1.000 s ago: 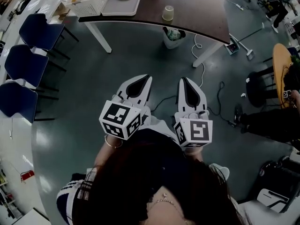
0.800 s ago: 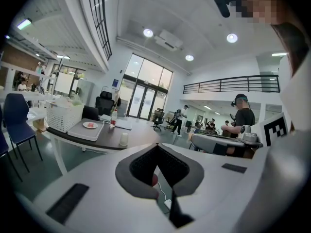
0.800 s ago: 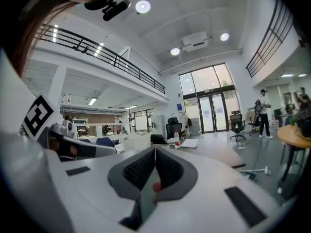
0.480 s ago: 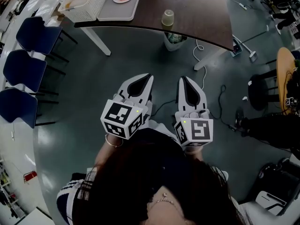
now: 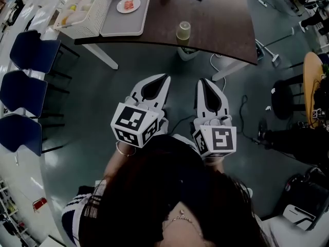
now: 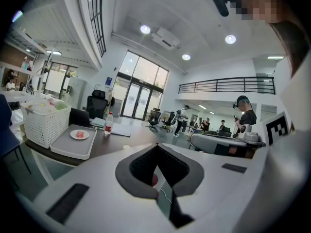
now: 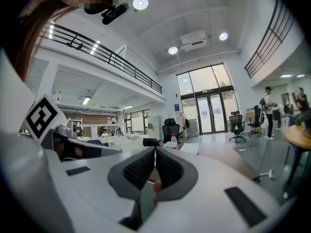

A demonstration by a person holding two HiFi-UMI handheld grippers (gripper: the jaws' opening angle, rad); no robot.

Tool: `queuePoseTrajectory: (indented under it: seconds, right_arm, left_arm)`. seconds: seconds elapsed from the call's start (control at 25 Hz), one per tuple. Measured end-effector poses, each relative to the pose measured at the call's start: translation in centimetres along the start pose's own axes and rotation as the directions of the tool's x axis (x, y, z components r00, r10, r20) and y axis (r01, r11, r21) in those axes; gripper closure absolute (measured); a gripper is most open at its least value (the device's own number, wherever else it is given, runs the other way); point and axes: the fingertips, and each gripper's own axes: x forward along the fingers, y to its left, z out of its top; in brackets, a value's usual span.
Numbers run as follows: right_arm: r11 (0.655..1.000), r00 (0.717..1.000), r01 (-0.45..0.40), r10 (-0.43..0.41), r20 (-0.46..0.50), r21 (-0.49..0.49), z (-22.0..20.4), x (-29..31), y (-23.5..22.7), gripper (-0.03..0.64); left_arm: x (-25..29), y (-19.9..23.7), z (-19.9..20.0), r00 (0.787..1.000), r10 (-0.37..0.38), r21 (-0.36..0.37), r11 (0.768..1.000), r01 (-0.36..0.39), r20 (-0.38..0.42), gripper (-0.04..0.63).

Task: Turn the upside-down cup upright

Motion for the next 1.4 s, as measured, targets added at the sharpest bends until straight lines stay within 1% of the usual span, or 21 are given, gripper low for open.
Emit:
queuePoseTrajectory:
  seconds: [0.32,0.6,0.88,1.4]
  right_arm:
    - [1.0,1.0,0.026,-0.026,-0.016,-0.012,0.7,5.1,-0.2,0.601]
    - [1.0,0.999,0.014,-0.014,-0.052,0.0,-0.2,8.3,-1.1,0.601]
    - [1.0,0.998,0.002,-0.002,-0.06,-0.009,-0.4,12.2,-4.2,0.601]
    - [0.998,0.994,-0.055,0.052,-0.095,-0.029,-0.2,21.4,-10.9,0.6]
  left_arm:
    - [3.2,4.0,1.6,1.0,-0.03,-0.021,0.999,0.03,-0.008,0.6]
    - [5.8,5.9,1.2,0.998,-0.044,-0.046,0.998,0.042,-0.042,0.6]
    - [10.0,8.0,1.9,0.999,-0.016,-0.041,0.999,0.014,-0.05,0.6]
    - [19.9,11.8,4.6,0.998,0.033,-0.047,0.998,-0.036,-0.05,0.6]
